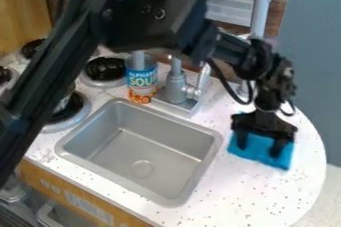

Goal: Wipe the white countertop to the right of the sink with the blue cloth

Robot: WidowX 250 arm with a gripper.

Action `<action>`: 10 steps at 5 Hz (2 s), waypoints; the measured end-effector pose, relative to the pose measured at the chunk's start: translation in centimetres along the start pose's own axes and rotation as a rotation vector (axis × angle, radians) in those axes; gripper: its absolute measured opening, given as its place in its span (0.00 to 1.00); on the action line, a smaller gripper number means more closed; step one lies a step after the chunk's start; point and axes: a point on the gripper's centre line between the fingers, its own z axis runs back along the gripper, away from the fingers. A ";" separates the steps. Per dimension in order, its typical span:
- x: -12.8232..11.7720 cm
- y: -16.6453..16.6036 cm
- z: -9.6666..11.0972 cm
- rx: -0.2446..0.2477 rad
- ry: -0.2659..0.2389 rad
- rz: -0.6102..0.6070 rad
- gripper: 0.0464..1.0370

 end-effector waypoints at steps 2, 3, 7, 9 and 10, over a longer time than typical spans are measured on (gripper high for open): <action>3.0 2.6 -0.1 0.019 -0.026 0.009 0.96; 2.9 2.5 -0.2 0.008 -0.015 0.006 0.96; -8.1 1.2 1.3 -0.038 0.082 -0.100 0.96; -10.5 -0.9 1.7 -0.053 0.085 -0.150 0.96; -11.7 -1.1 2.1 -0.051 0.097 -0.178 0.96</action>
